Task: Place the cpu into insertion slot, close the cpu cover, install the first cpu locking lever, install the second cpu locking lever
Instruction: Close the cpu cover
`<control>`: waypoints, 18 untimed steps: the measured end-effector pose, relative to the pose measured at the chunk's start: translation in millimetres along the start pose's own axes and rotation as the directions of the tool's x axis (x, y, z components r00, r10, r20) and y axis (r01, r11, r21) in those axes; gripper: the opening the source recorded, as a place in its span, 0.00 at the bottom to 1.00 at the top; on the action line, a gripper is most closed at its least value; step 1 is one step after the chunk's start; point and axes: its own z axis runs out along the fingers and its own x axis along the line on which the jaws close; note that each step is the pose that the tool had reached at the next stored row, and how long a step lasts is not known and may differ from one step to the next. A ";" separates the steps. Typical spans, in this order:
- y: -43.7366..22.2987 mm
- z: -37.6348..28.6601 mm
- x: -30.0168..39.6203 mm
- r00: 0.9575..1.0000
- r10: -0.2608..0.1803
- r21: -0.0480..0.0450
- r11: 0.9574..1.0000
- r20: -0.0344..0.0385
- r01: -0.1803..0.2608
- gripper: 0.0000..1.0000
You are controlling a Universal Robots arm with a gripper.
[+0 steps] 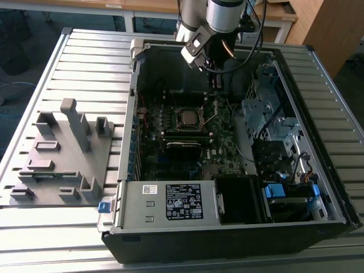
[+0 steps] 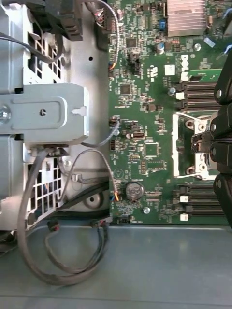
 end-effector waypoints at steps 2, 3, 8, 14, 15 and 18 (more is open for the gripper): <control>3.2 0.2 0.1 1.000 0.000 0.000 1.000 0.000 0.000 0.10; 4.6 0.2 0.2 1.000 0.000 0.000 1.000 0.000 0.000 0.10; 10.1 0.6 0.4 1.000 0.000 0.000 1.000 0.000 0.000 0.10; 11.8 0.7 0.5 1.000 0.000 0.000 1.000 0.000 0.000 0.10; 11.9 0.8 0.5 1.000 0.000 0.000 1.000 0.000 0.000 0.10; 12.3 0.8 0.5 1.000 0.000 0.000 1.000 0.000 0.000 0.10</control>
